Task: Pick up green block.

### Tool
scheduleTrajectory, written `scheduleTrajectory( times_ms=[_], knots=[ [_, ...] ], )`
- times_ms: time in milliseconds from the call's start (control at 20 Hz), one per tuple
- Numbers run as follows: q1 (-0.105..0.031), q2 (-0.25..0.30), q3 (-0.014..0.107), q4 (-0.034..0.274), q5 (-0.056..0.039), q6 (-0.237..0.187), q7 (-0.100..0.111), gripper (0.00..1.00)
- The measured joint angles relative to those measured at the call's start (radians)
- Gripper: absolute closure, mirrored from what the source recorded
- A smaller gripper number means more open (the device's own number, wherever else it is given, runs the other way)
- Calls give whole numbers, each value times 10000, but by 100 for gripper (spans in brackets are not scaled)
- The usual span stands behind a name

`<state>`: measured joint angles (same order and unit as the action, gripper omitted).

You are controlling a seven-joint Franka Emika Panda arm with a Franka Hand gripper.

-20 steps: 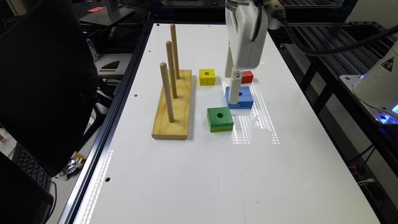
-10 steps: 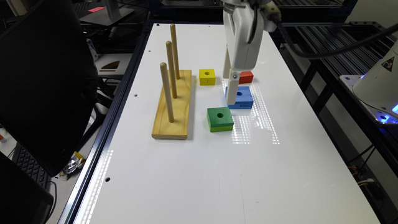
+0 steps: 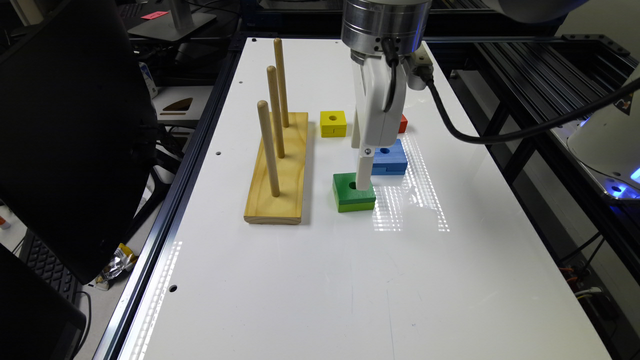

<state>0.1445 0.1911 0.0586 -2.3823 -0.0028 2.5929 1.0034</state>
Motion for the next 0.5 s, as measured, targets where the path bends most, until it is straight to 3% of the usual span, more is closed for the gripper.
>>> scheduleTrajectory(
  times_ms=[350,500],
  knots=[
    [1,98,13,23,0,17,0,0],
    [1,462,14,22,0,336,0,0]
  ],
)
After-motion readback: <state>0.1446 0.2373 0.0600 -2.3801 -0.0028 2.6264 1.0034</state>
